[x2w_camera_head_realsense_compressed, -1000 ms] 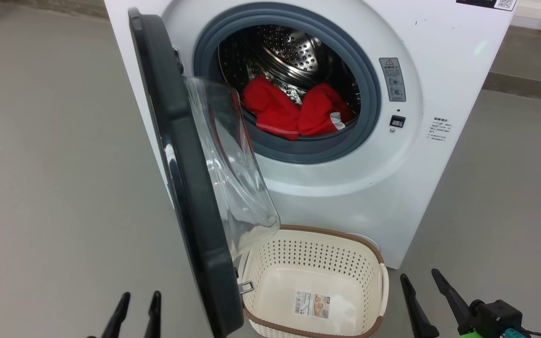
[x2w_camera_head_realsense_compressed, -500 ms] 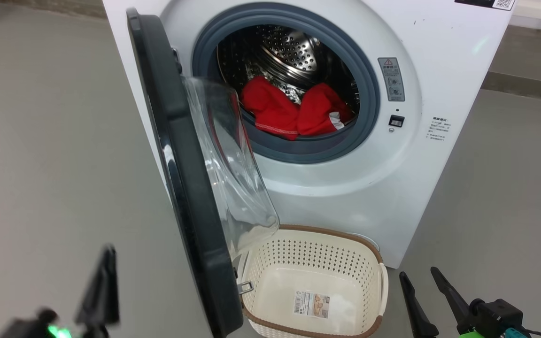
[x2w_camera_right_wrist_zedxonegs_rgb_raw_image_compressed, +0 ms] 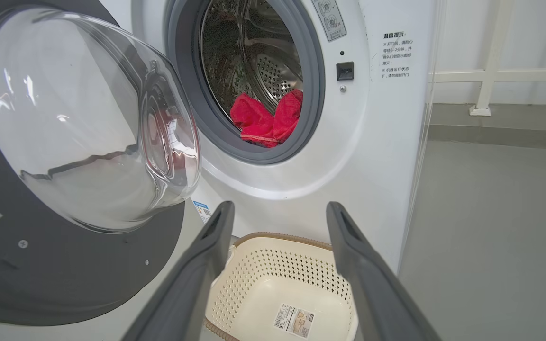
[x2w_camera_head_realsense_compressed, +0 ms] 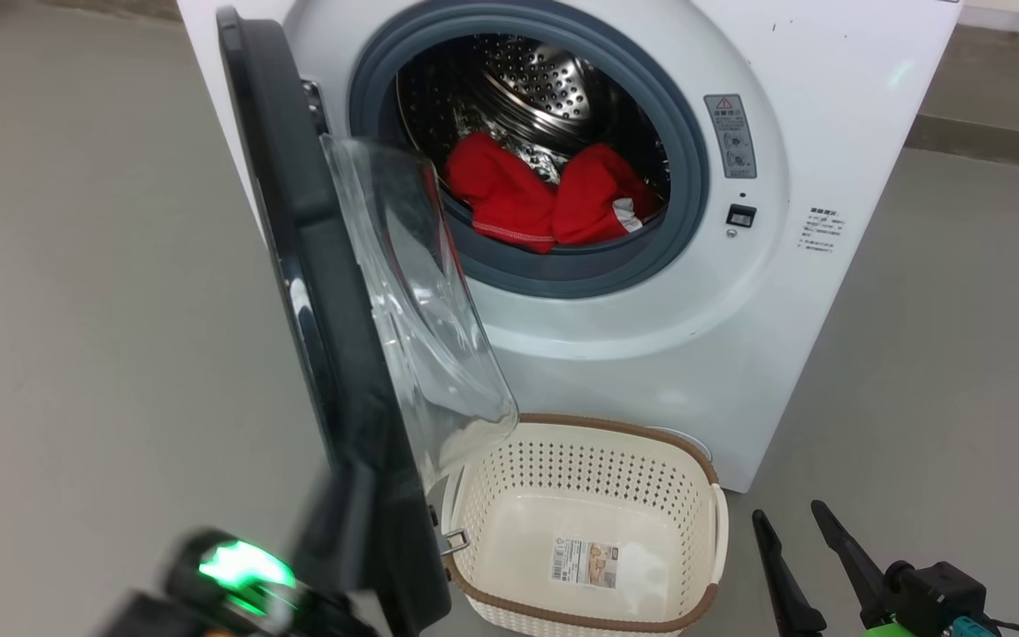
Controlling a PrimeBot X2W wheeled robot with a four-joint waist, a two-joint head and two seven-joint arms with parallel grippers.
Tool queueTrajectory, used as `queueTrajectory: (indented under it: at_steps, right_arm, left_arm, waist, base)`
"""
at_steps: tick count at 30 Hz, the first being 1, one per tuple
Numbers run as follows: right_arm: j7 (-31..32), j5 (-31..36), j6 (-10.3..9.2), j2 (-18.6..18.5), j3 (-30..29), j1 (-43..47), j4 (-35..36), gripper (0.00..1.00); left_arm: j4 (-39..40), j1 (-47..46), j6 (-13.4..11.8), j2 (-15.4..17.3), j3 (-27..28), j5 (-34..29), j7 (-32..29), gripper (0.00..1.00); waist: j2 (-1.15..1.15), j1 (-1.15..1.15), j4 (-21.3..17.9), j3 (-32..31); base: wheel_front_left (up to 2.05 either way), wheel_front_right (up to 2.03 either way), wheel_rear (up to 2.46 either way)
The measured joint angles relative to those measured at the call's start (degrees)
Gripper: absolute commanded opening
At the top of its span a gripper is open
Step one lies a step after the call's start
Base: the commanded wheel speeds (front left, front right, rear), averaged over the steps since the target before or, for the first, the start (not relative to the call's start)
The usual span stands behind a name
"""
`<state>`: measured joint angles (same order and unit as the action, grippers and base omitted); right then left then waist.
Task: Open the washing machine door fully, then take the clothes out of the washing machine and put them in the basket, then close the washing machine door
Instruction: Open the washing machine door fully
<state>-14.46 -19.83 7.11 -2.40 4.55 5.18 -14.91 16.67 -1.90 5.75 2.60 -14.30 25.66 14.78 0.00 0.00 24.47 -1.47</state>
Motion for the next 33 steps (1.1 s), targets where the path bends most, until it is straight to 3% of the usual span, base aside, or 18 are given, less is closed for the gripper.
queueTrajectory:
  at_steps: [5, 9, 17, 33]
  right_arm:
    - [0.0, 0.0, 0.00, 0.0, 0.3, -0.2, 0.0, 1.00]
    - [0.0, 0.0, 0.00, 0.0, 0.5, -0.5, -0.1, 1.00]
    - [0.0, 0.0, 0.00, 0.0, 0.5, -0.7, -0.4, 1.00]
    - [0.0, 0.0, 0.00, 0.0, 0.5, -0.7, -0.3, 1.00]
  left_arm:
    - [-6.8, 3.3, 0.3, 0.2, -7.5, 1.2, 0.0, 0.00]
    - [-13.8, 4.1, 0.4, 0.2, -9.8, 3.2, -0.1, 0.00]
    - [-23.5, 4.2, 0.4, 0.2, -9.0, 6.9, -0.1, 0.00]
    - [-24.8, 4.4, -0.4, -0.3, -4.5, 7.6, -0.2, 0.00]
  waist:
    - [0.00, 0.00, -0.5, 0.6]
    - [0.00, 0.00, -0.8, 1.0]
    - [0.00, 0.00, -1.4, 1.2]
    - [0.00, 0.00, 0.3, 0.7]
  base:
    - [0.00, 0.00, 0.00]
    - [0.00, 0.00, 0.00]
    - [0.00, 0.00, 0.00]
    - [0.00, 0.00, 0.00]
